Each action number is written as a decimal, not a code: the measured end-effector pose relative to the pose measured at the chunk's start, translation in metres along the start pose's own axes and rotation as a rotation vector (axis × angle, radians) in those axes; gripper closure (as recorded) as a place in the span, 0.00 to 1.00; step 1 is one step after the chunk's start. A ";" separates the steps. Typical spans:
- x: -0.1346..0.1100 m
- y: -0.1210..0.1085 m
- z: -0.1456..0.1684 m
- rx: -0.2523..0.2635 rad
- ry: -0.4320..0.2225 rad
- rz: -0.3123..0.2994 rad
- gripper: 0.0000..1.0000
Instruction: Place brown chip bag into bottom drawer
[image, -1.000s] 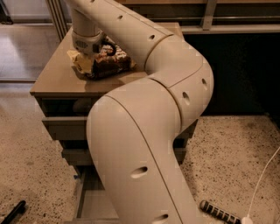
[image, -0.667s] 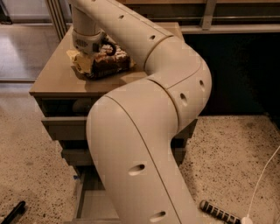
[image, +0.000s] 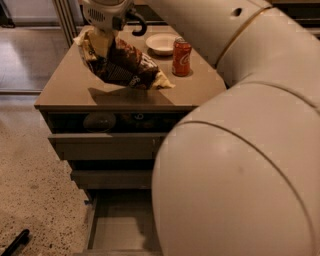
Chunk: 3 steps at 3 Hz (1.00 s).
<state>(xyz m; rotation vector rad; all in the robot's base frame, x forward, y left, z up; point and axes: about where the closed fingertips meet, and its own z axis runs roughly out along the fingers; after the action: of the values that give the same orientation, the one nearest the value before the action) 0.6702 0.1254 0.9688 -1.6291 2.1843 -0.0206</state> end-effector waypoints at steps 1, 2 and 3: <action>0.001 0.000 -0.037 0.038 -0.046 -0.001 1.00; 0.001 0.000 -0.037 0.038 -0.046 -0.001 1.00; 0.044 -0.027 -0.030 0.072 -0.010 0.117 1.00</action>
Offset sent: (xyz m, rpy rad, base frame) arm -0.0147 -0.0111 0.0382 0.0357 -0.0559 -0.0005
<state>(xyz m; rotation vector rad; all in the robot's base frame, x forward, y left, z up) 0.6752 0.0691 0.9887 -1.4573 2.2407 -0.0565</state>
